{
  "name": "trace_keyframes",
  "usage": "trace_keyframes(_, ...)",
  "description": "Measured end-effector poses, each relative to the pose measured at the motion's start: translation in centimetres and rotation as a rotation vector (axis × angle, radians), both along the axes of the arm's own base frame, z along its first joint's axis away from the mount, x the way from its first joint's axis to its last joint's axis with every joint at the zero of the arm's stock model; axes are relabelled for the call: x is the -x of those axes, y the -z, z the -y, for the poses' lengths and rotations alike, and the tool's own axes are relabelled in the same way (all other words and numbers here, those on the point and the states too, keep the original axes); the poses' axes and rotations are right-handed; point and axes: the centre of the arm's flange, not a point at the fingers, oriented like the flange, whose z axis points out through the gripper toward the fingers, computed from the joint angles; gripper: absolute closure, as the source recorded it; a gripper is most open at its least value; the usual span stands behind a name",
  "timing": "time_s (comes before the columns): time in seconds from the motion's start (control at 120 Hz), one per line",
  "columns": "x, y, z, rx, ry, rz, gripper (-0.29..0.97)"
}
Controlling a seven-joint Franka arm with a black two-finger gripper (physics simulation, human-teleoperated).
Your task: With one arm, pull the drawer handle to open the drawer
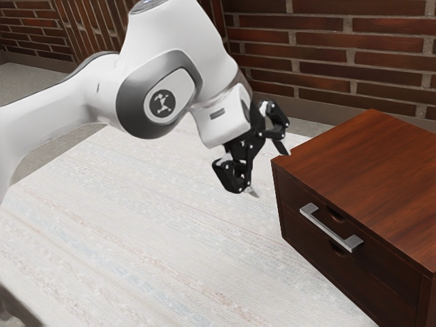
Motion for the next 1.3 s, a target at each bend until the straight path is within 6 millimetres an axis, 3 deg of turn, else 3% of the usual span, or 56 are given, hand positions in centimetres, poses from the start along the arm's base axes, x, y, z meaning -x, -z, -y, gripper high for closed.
trace_keyframes(0.258,1.2,1.4,4.1,-0.011,0.076,-0.033,0.00)
trace_keyframes(0.442,2.0,3.4,5.8,-0.033,0.089,-0.063,0.00)
trace_keyframes(0.642,3.9,4.1,5.9,-0.030,0.084,-0.050,0.00)
trace_keyframes(0.817,2.7,5.4,1.5,-0.027,-0.007,-0.027,0.00)
trace_keyframes(0.892,2.4,5.7,0.7,-0.023,-0.027,-0.011,0.00)
trace_keyframes(1.3,3.5,5.5,5.6,0.001,0.039,0.048,0.00)
